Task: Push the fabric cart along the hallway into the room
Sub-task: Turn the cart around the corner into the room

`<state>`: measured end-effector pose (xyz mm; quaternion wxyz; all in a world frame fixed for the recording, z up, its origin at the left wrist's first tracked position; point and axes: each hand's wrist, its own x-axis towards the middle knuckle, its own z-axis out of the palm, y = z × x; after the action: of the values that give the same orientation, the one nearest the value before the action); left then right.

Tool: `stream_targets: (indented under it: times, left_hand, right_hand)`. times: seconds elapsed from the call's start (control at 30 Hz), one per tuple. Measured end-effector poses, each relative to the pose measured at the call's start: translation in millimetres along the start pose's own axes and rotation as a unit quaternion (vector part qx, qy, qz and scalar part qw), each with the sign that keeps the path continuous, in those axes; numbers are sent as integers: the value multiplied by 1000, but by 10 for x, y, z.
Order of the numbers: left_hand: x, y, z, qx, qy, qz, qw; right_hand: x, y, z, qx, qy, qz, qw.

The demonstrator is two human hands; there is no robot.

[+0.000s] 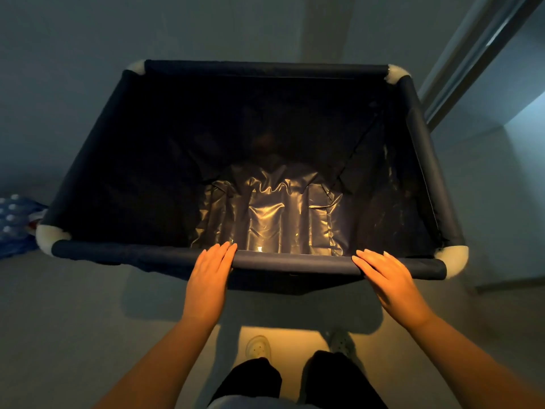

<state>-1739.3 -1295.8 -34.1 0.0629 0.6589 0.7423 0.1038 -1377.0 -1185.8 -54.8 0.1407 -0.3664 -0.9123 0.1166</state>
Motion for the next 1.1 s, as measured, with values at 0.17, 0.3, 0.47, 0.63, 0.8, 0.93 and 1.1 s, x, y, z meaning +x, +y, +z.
stream_targets:
  times: [0.17,0.3,0.47,0.63,0.8,0.93,1.1]
  left_hand:
    - [-111,390,39,-10,-14,-19,1000]
    - [-167,680,104,-23,-23,-18,999]
    - [-183,1082,252,-47,-18,-33,998]
    - [-40,1436,369,-54,14,-33,998]
    - [184,1550,375,-19,6,-25,999]
    - [328,1395,352,1,-12,-9,1000]
    - [500,1069,257,18,-12,5,1000]
  right_hand:
    - [-162,308,-164,14,-21,-13,1000]
    - [-276,584,-324,24,-37,-37,998]
    - [-385,971,-509,19,-56,-44,997]
    - [-337,1323,-684,3,-52,-55,997]
    - [-240,1483,-784,-6,-60,-56,997]
    - [-214,1416,-722,-5,-43,-49,998]
    - [-98,1168,-571,6,-18,-36,999]
